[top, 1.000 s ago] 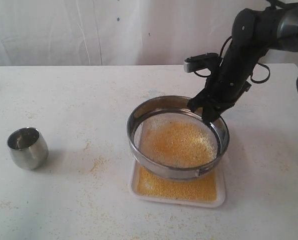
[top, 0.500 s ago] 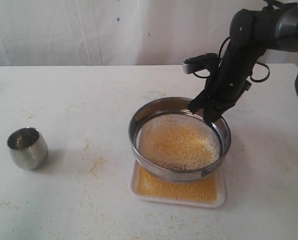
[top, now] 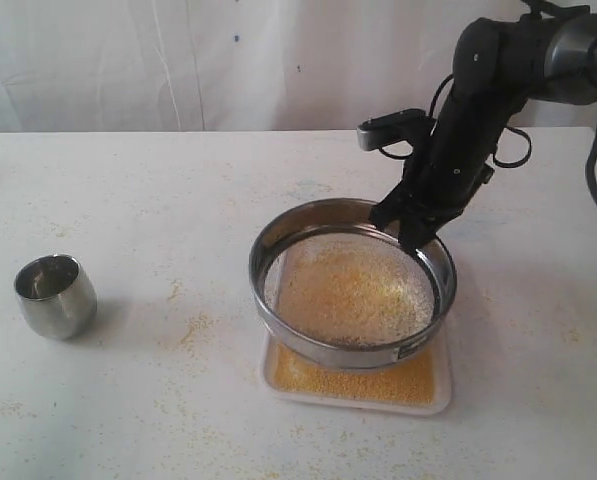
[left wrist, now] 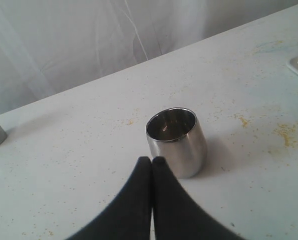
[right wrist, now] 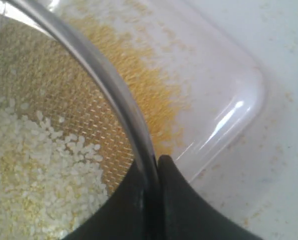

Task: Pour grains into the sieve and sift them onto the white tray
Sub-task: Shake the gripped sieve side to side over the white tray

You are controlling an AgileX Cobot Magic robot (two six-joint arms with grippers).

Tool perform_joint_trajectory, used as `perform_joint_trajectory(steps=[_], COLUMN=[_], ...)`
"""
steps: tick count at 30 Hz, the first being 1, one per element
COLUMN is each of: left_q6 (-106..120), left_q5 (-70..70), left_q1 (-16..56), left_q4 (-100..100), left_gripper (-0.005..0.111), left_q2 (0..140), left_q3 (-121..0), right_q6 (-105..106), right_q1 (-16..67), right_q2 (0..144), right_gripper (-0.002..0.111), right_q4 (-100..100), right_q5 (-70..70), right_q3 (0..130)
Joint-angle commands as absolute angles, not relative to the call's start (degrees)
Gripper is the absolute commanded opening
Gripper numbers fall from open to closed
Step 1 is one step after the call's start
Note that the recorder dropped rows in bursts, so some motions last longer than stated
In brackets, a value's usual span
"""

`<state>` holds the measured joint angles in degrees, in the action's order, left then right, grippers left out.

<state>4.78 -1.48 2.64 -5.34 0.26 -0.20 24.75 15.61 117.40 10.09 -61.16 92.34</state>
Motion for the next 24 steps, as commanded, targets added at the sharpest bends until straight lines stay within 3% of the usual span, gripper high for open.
perform_joint_trajectory(steps=[1, 5, 9, 13, 17, 21, 24], left_q6=[4.9, 4.9, 4.9, 4.9, 4.9, 4.9, 4.9], left_q5=[-1.6, -1.6, -1.6, -1.6, -1.6, -1.6, -1.6], left_q1=[2.5, 2.5, 2.5, 2.5, 2.5, 2.5, 2.5], left_q4=[-4.9, -4.9, -4.9, -4.9, -4.9, -4.9, -4.9], left_gripper=[0.000, 0.000, 0.000, 0.000, 0.000, 0.000, 0.000], left_q2=[0.0, 0.0, 0.0, 0.0, 0.0, 0.0, 0.0], left_q3=[0.0, 0.0, 0.0, 0.0, 0.0, 0.0, 0.0], right_q6=[3.8, 34.9, 5.0, 30.7, 6.6, 28.4, 12.7], right_q1=[15.4, 15.8, 15.4, 15.9, 15.5, 15.6, 14.9], right_q2=[116.6, 116.6, 116.5, 116.5, 116.5, 116.5, 116.5], right_gripper=[0.000, 0.000, 0.000, 0.000, 0.000, 0.000, 0.000], right_q4=[4.2, 17.7, 5.0, 13.0, 2.0, 10.3, 4.0], right_q5=[-56.2, -65.6, -57.0, -64.2, -57.7, -63.9, -59.1], right_q3=[92.6, 92.6, 92.6, 92.6, 92.6, 92.6, 92.6])
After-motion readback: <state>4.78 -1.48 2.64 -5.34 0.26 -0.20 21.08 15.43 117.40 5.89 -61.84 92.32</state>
